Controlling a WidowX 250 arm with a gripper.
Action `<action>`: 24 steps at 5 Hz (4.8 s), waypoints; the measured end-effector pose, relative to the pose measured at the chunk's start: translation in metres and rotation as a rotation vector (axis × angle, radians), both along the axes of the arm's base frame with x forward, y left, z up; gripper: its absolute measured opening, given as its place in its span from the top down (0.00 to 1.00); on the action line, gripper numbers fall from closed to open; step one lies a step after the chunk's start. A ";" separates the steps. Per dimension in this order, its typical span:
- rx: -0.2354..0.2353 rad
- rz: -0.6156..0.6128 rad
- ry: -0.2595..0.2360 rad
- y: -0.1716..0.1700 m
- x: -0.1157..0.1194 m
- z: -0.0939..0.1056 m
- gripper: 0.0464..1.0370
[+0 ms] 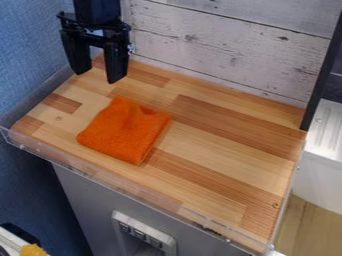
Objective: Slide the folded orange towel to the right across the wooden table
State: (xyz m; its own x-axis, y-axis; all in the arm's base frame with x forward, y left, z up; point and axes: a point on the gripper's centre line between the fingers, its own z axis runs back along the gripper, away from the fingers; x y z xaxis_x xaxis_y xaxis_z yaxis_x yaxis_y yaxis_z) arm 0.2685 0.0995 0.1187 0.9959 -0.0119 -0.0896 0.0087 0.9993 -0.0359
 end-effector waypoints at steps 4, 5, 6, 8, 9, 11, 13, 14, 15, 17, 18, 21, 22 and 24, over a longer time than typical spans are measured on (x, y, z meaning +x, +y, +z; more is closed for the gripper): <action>0.041 0.112 -0.081 -0.010 0.017 -0.018 0.36; 0.058 0.142 -0.116 -0.006 0.017 -0.030 0.66; 0.077 0.168 -0.155 -0.003 0.018 -0.042 0.88; 0.079 0.210 -0.132 -0.003 0.021 -0.084 0.99; 0.073 0.212 -0.104 -0.006 0.020 -0.099 0.99; 0.059 0.203 -0.057 -0.013 0.020 -0.109 0.99; 0.034 0.140 -0.057 -0.040 0.030 -0.109 0.99; 0.023 0.101 -0.062 -0.056 0.033 -0.110 0.99; 0.022 0.073 -0.070 -0.065 0.035 -0.111 0.99; 0.023 0.031 -0.089 -0.085 0.034 -0.112 0.99; 0.025 0.023 -0.098 -0.090 0.031 -0.111 0.96; 0.028 -0.007 -0.055 -0.068 0.016 -0.066 0.24; 0.022 -0.004 -0.063 -0.046 0.011 -0.043 0.04; 0.023 0.010 -0.094 -0.011 -0.001 -0.002 0.04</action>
State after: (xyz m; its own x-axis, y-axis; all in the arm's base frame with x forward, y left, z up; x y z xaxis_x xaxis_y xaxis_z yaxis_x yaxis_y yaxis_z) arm 0.2678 0.0881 0.1169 1.0000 -0.0014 0.0042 0.0014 0.9999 -0.0123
